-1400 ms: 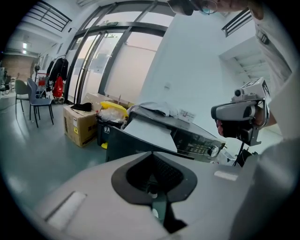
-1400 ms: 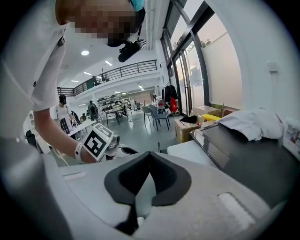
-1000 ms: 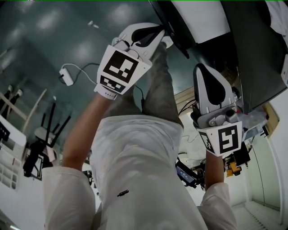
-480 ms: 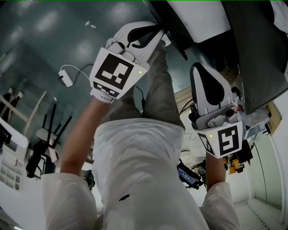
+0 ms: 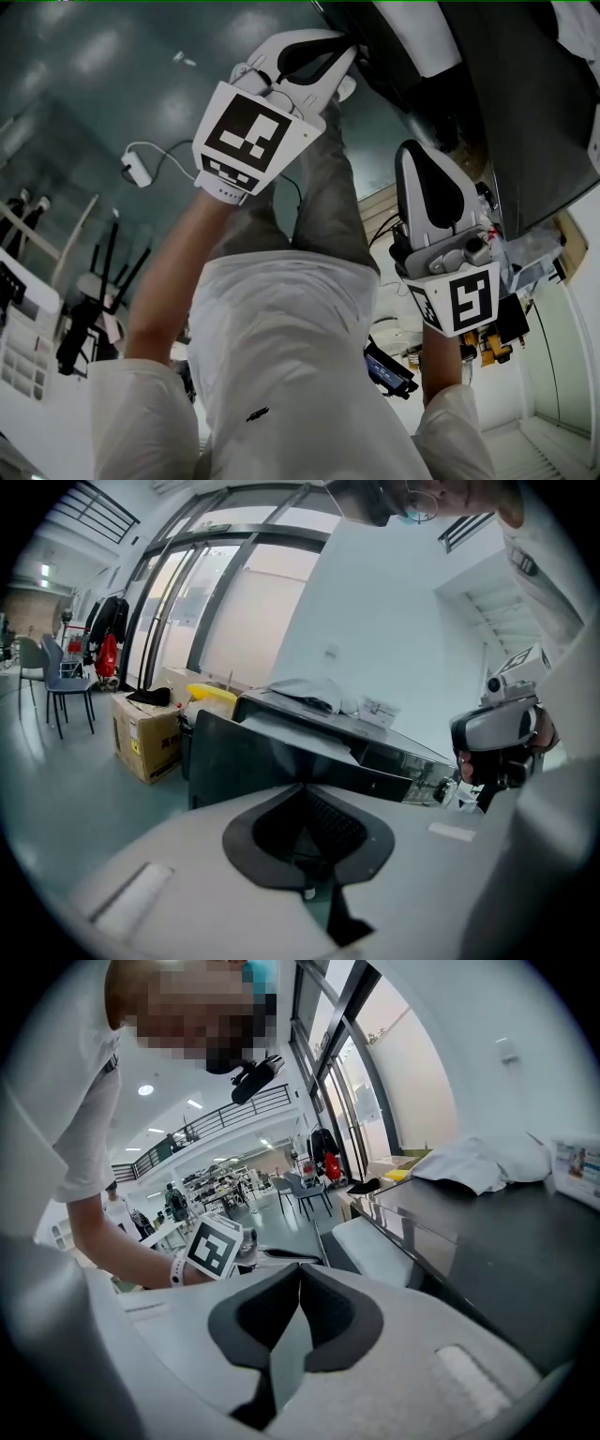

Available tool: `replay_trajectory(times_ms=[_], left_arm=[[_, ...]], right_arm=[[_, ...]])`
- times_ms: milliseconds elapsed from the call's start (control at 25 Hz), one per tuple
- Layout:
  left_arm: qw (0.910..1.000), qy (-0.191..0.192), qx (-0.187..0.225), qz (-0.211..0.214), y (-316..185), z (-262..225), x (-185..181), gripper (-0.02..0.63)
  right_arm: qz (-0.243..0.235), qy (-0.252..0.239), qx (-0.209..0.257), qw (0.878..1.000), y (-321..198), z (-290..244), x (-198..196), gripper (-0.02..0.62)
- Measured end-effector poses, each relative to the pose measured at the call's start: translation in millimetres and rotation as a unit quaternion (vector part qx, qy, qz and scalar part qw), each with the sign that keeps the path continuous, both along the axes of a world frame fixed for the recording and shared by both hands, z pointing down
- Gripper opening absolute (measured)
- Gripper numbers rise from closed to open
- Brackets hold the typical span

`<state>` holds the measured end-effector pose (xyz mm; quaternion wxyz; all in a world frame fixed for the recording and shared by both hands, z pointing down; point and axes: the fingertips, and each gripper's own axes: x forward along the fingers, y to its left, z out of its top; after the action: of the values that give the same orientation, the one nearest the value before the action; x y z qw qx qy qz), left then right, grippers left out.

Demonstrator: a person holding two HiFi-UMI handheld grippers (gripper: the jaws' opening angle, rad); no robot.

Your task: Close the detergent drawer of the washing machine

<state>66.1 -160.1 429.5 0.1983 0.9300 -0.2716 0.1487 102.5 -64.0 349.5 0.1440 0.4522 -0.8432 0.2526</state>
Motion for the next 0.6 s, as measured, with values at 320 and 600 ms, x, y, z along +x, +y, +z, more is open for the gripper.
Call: replay_trajectory(times_ms=[320, 600], left_arm=[[1.0000, 0.000, 0.002, -0.002, -15, -2, 18, 0.020], [0.9999, -0.003, 0.010, 0.009, -24, -4, 26, 0.020]], right_arm=[[0.019, -0.010, -0.001, 1.000, -7, 5, 18, 0.009], [0.010, -0.008, 0.003, 1.000, -11, 4, 26, 0.018]])
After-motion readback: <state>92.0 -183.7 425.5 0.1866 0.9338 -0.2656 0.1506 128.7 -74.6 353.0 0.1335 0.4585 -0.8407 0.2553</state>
